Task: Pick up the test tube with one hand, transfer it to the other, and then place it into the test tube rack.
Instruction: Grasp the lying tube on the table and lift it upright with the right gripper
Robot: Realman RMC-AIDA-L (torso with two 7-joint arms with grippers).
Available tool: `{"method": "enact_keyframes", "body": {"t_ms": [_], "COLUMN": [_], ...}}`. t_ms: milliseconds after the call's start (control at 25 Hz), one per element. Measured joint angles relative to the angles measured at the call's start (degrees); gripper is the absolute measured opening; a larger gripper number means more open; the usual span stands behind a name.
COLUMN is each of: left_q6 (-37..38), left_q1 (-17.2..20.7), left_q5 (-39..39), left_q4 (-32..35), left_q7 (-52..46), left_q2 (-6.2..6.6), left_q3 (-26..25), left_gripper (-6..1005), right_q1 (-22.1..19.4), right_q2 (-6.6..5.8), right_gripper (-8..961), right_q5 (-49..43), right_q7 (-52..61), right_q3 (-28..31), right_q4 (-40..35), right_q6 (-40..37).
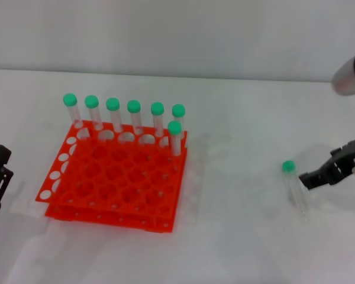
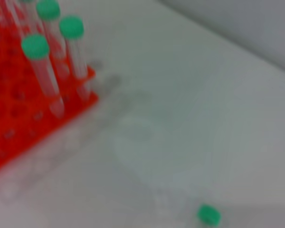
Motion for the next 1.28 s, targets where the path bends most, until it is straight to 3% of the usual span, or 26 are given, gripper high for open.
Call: {"method": "enact_keyframes", "body": {"t_ms": [240, 760, 1280], "left_q6": [0.71, 1.88, 1.92], "left_q1": [-0.13, -0.24, -0.12], "left_q5": [0.13, 0.21, 0.2], "left_q4": [0.0, 0.12, 0.44], "left_q7": [0.02, 0.08, 0.14], "left_q2": [0.05, 0.09, 0.18], "left_q3": [0.0, 0.0, 0.0], "left_gripper": [697, 696, 696], "right_q1": [2.81, 6.15, 9.78], "right_q2": [0.17, 0.68, 0.51], "right_gripper": [741, 613, 607], "right_q5": [-4.4, -2.15, -4.35], "right_q7": [3.86, 7.2, 8.59], "right_q3": [-5.7, -9.86, -11.56], "right_q4": [5.63, 11.67, 19.64], "right_q6": [0.61, -2.48, -5.51]}}
